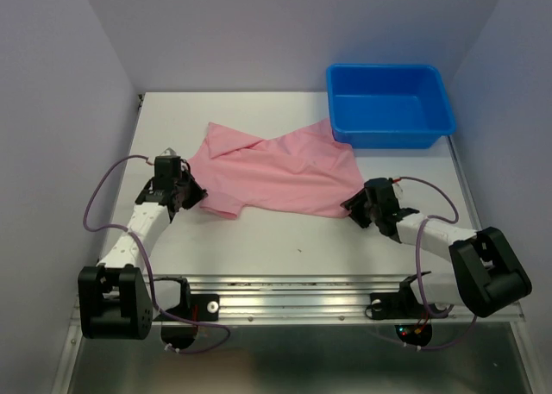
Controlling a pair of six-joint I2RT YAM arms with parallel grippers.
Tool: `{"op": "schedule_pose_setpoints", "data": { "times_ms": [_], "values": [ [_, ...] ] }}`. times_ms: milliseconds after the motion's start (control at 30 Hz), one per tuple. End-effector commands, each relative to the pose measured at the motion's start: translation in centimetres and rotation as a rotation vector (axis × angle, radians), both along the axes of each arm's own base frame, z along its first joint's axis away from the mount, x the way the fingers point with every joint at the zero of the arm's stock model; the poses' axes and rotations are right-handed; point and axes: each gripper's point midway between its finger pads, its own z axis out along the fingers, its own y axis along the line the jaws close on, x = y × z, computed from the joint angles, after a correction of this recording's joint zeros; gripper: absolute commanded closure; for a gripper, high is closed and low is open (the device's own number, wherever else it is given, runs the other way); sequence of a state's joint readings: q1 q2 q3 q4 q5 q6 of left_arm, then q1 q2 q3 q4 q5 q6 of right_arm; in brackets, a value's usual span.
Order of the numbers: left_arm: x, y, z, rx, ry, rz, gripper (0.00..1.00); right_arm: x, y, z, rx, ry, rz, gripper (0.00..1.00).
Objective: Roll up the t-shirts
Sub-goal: Flatten out the T-shirt at the center of the board.
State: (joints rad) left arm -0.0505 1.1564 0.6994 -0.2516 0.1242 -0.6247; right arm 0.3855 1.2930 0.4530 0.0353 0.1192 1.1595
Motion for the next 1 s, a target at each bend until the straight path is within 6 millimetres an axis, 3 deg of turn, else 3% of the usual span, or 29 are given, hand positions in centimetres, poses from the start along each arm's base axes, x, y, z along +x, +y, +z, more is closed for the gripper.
{"op": "schedule_pose_setpoints", "data": {
  "times_ms": [0, 67, 100, 167, 300, 367, 433, 467, 500, 567, 600, 633, 667, 700, 733, 767, 833, 867, 900, 967],
  "values": [
    [0.0, -0.3, 1.1, -0.002, -0.047, -0.025, 1.00, 0.9, -0.3, 0.2, -0.019, -0.015, -0.084, 0.61],
    [0.0, -0.3, 1.2, -0.003, -0.052, -0.026, 1.00, 1.0, -0.5, 0.3, -0.007, -0.016, -0.115, 0.71],
    [0.0, -0.3, 1.3, -0.003, -0.055, -0.026, 1.00, 0.9, -0.4, 0.3, -0.009, -0.018, -0.121, 0.84],
    [0.1, -0.4, 1.4, -0.008, -0.056, -0.030, 1.00, 1.0, -0.5, 0.7, -0.008, -0.024, -0.129, 0.99],
    [0.8, -1.0, 3.3, -0.040, -0.124, -0.044, 1.00, 1.4, -0.4, 2.6, -0.014, -0.061, -0.112, 0.99],
    [1.5, -1.0, 5.0, -0.042, -0.174, -0.040, 1.00, 2.5, 0.0, 5.2, -0.017, -0.125, -0.080, 0.99],
    [2.8, -0.4, 8.1, -0.017, -0.242, -0.018, 1.00, 3.0, 0.3, 7.0, -0.024, -0.157, -0.056, 0.99],
    [3.1, -0.2, 8.9, -0.006, -0.248, -0.010, 1.00, 3.9, 0.7, 9.2, -0.027, -0.209, -0.032, 0.99],
    [4.2, 0.1, 11.7, 0.006, -0.302, 0.002, 1.00, 4.2, 1.0, 10.3, -0.027, -0.230, -0.009, 0.99],
    [4.9, 0.4, 14.0, 0.018, -0.328, 0.009, 1.00, 4.9, 1.3, 12.3, -0.059, -0.272, 0.029, 0.99],
    [6.0, 0.7, 16.9, 0.026, -0.380, 0.019, 1.00, 5.7, 1.7, 14.7, -0.057, -0.318, 0.047, 0.99],
    [6.5, 0.9, 18.2, 0.032, -0.402, 0.023, 1.00, 6.0, 1.8, 15.8, -0.082, -0.341, 0.072, 0.99],
    [7.4, 1.1, 21.0, 0.035, -0.448, 0.030, 1.00, 6.2, 2.0, 16.9, -0.095, -0.357, 0.091, 0.99],
    [7.8, 1.5, 22.4, 0.043, -0.473, 0.042, 1.00, 6.9, 2.6, 19.6, -0.087, -0.410, 0.120, 0.99],
    [8.4, 2.1, 23.1, 0.052, -0.478, 0.060, 1.00, 7.0, 2.7, 20.4, -0.125, -0.428, 0.159, 0.99],
    [8.9, 2.7, 26.3, 0.069, -0.543, 0.082, 1.00, 7.5, 3.2, 22.7, -0.121, -0.472, 0.184, 0.99],
    [9.6, 3.1, 28.7, 0.078, -0.591, 0.101, 1.00, 7.8, 3.5, 24.1, -0.164, -0.503, 0.233, 0.99],
    [10.1, 4.7, 29.7, 0.086, -0.612, 0.141, 1.00, 7.8, 3.6, 24.7, -0.174, -0.513, 0.251, 0.99],
    [10.6, 4.8, 31.5, 0.070, -0.647, 0.139, 1.00, 7.9, 4.2, 25.9, -0.187, -0.532, 0.300, 0.99],
    [10.9, 5.2, 33.0, 0.063, -0.671, 0.155, 1.00, 7.8, 5.1, 26.9, -0.197, -0.560, 0.376, 0.99]
  ]
}}
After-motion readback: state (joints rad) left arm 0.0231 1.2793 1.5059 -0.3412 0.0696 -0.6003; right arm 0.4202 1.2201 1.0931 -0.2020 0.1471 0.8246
